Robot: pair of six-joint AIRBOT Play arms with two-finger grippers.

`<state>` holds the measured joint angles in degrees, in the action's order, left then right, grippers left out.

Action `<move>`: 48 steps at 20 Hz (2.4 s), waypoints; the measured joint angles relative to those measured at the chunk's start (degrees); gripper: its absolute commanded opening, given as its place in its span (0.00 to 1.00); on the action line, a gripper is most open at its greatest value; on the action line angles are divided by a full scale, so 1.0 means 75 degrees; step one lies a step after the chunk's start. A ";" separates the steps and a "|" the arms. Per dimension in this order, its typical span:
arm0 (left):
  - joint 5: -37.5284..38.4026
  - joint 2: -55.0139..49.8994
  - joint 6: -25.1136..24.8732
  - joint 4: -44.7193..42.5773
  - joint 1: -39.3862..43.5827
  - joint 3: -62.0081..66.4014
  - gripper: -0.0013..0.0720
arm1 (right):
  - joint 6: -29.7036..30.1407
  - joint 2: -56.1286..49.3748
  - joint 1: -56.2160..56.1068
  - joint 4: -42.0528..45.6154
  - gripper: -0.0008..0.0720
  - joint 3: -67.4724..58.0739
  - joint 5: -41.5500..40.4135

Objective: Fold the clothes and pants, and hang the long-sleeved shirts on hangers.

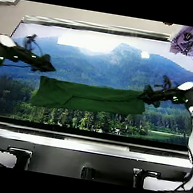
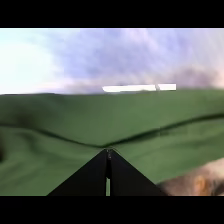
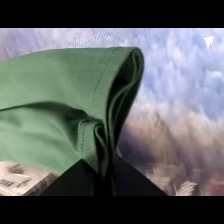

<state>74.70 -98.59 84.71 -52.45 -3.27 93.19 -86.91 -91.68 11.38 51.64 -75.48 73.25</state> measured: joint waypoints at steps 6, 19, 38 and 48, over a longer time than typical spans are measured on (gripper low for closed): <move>-0.1244 -0.0851 0.0589 0.0542 0.2600 0.0000 0.04 | -0.1454 0.1233 -0.0006 0.1617 0.05 -0.1766 0.1411; -0.5508 -0.2923 0.0991 0.4794 0.6417 0.0976 0.04 | -0.2707 0.2139 -0.0006 0.2212 0.05 -0.3579 0.2990; -0.0481 -0.0539 0.1614 -0.0530 0.3226 0.1958 0.04 | -0.4843 0.1571 -0.2174 0.3139 0.05 -0.3614 0.1568; 0.0367 0.0953 0.1708 -0.1373 0.0781 0.1958 0.04 | -0.6846 0.0149 -0.5045 0.3314 0.05 -0.3614 0.0035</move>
<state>77.45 -91.44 97.51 -62.74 2.59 107.87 -138.26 -90.56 -26.46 76.49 -102.59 73.52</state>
